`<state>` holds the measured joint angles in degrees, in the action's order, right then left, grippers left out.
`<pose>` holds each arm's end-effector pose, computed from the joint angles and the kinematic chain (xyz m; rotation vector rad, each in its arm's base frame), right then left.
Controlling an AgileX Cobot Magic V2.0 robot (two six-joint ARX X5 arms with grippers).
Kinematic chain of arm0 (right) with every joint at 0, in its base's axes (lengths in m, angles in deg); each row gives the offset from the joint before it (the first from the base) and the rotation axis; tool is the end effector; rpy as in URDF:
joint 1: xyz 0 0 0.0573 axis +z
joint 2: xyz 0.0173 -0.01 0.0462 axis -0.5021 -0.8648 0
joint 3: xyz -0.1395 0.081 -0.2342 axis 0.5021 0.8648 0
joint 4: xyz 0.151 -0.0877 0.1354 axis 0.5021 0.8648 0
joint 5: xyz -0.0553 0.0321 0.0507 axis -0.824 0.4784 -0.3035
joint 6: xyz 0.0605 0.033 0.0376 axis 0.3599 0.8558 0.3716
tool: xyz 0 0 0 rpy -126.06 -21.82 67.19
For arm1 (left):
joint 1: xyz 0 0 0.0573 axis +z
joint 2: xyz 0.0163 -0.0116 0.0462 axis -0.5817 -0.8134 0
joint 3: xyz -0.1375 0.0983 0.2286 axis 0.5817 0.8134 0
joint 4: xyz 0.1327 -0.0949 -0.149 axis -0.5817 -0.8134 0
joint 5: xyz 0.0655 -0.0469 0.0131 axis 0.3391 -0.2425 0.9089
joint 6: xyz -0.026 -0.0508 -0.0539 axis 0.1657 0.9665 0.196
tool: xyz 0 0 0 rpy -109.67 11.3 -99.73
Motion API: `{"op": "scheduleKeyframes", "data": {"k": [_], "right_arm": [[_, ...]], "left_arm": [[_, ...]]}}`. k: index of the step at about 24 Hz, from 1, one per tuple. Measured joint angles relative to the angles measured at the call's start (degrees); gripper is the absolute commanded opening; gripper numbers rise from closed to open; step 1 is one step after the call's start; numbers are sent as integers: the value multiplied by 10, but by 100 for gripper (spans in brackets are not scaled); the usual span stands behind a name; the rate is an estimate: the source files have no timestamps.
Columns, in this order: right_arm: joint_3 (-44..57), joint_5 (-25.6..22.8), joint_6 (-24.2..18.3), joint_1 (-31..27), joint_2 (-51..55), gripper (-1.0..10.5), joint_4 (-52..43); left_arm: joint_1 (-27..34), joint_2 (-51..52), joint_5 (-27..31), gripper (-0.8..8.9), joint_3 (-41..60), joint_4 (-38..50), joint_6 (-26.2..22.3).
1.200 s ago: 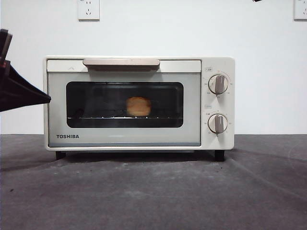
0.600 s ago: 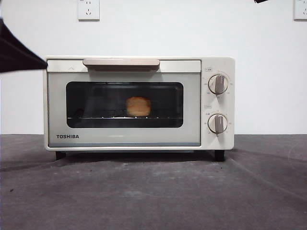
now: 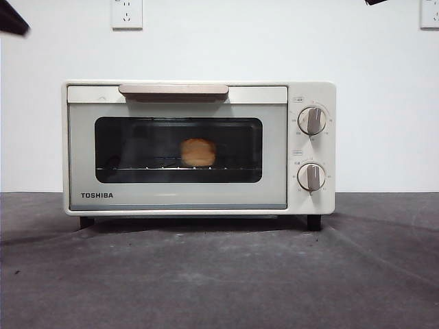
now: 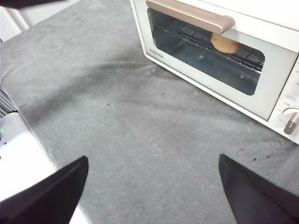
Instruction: The left arm flap open the oven, the right arm pick bread and place it into oven, the left arm flap close the oven
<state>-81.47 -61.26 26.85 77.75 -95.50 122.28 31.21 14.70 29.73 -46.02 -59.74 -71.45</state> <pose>0.0761 0.0929 0.3126 -0.0282 0.5598 0.8654 0.1170 -0.0431 0.3022 -0.3701 0.4949 -0.5688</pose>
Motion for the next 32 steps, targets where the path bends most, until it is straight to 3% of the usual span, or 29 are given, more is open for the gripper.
{"op": "scheduleKeyframes", "data": {"k": [6,11,22,24,27,32], "right_arm": [[0,0,0,0,0,436,-3],[0,-14,0,0,0,436,-3],[0,-15,0,0,0,433,-3],[0,-15,0,0,0,342,-3],[0,-15,0,0,0,24,-3],[0,-21,-1,0,0,9,-3]], "left_arm": [[-23,30,54,16,-76,-148,-75],[-32,48,56,16,-111,-237,-122],[-32,73,57,16,-112,-249,-142],[-32,73,57,16,-112,-249,-142],[-32,73,57,16,-112,-249,-142],[-32,73,57,16,-112,-249,-142]]}}
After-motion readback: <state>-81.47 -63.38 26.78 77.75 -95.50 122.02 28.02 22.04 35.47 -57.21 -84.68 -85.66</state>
